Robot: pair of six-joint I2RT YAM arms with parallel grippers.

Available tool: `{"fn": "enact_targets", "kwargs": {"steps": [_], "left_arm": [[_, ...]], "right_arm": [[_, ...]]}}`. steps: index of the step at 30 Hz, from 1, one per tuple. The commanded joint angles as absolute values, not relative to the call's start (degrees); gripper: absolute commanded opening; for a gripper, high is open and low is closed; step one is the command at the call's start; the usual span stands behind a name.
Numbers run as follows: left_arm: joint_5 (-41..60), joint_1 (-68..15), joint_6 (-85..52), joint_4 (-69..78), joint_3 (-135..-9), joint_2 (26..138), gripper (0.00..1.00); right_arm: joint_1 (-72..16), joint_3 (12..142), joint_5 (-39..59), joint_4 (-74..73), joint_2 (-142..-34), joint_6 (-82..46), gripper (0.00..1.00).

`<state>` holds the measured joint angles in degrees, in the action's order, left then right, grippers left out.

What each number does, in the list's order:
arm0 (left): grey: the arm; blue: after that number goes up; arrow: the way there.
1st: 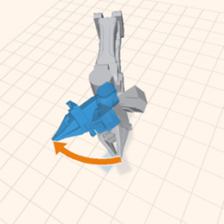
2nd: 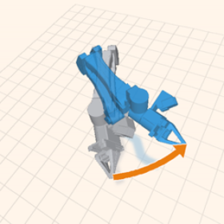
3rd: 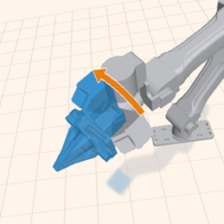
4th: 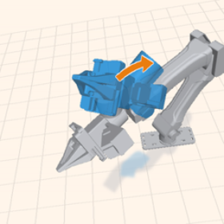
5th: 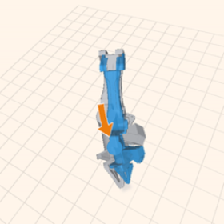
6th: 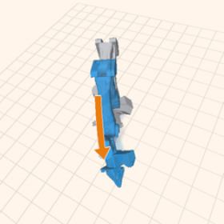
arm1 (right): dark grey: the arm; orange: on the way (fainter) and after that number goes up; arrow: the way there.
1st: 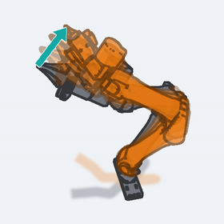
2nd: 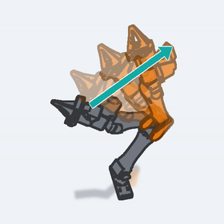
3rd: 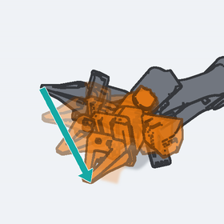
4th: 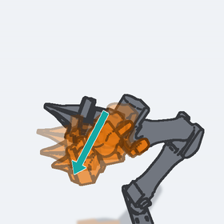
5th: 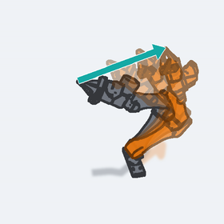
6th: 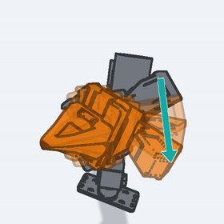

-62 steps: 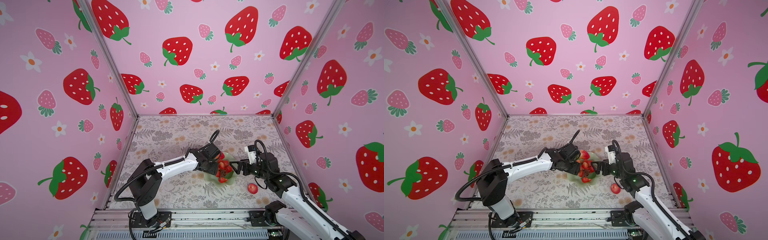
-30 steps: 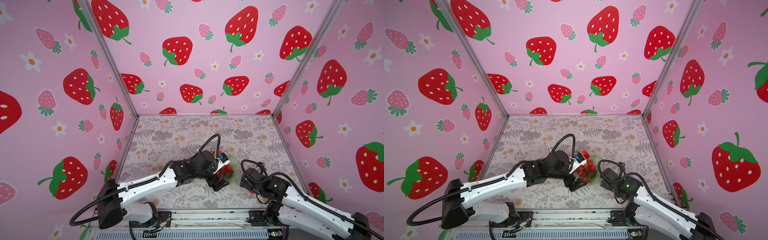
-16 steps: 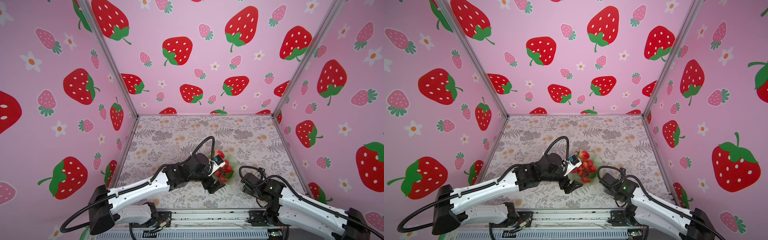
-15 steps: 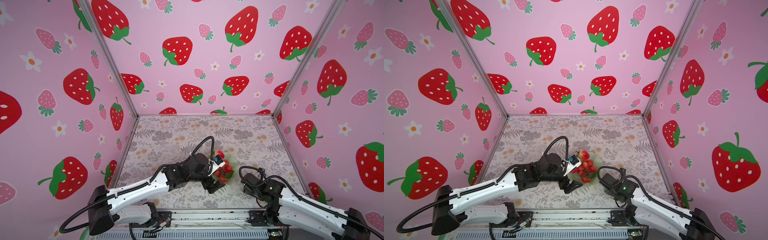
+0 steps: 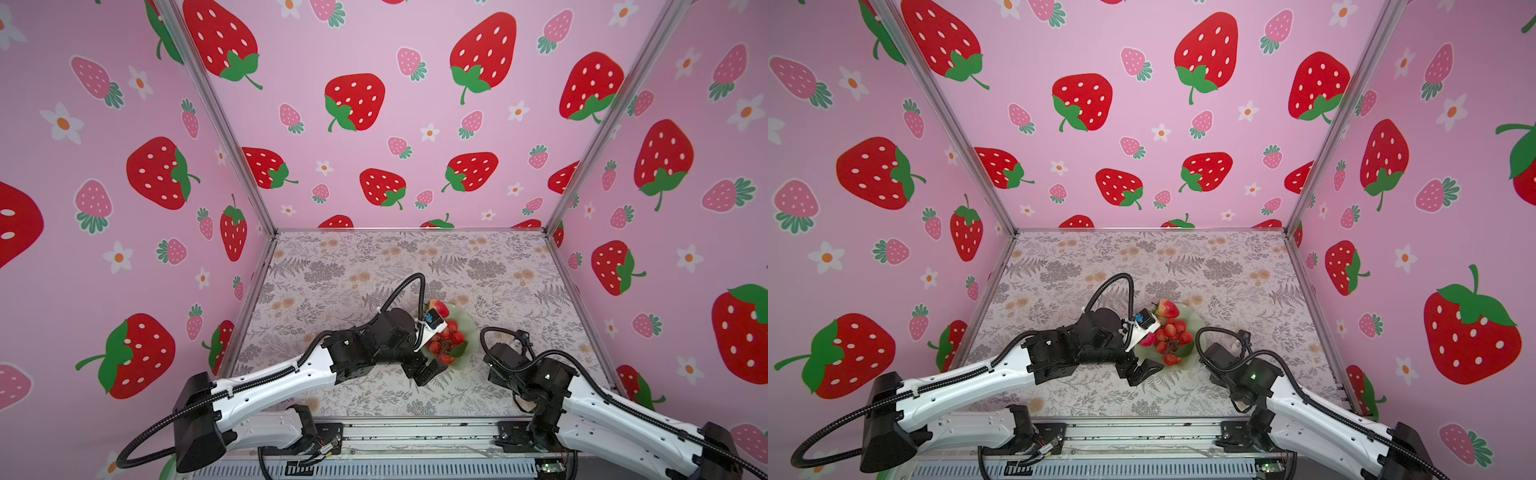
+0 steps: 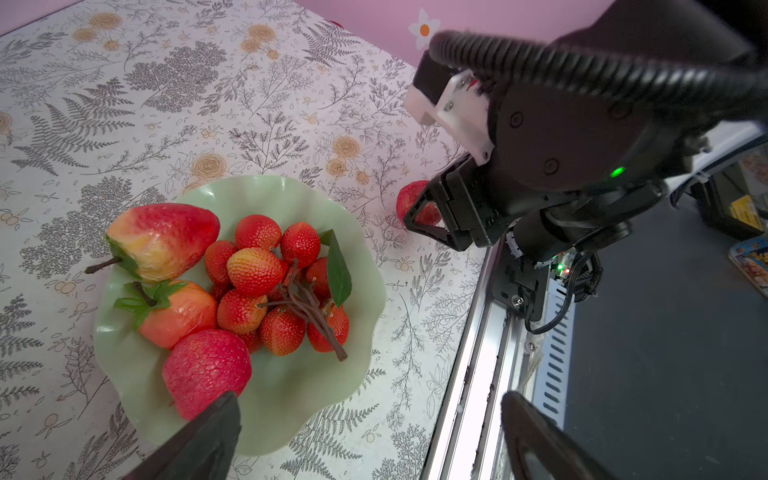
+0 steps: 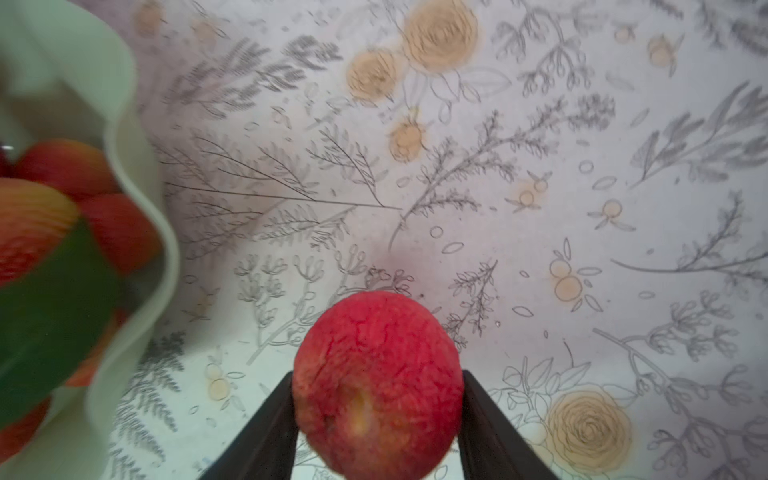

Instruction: Place and organize the fake fruits in the fruit bowl

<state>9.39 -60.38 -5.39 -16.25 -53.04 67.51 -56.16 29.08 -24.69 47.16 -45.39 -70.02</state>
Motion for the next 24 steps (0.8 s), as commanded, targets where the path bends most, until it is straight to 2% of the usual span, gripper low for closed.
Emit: {"fn": "enact_targets", "kwargs": {"steps": [1,5,12,24], "left_arm": [[8.25,-60.51,-5.71,-13.81,-53.17,66.60,0.99],[2.63,-60.49,-6.66,-13.89,-53.55,67.44,0.99],[0.47,-60.47,-7.85,-13.33,-53.92,67.28,0.99],[-2.03,-60.52,-9.16,-13.16,-53.10,66.58,0.99]], "right_arm": [[-55.71,34.74,-29.79,42.36,-46.42,-60.55,0.58],[-53.78,37.31,-27.78,30.03,-50.68,-49.95,0.58],[-39.97,35.09,-11.44,12.22,-58.07,-40.96,0.58],[-37.97,35.18,-3.00,6.07,-64.93,-36.43,0.58]]}}
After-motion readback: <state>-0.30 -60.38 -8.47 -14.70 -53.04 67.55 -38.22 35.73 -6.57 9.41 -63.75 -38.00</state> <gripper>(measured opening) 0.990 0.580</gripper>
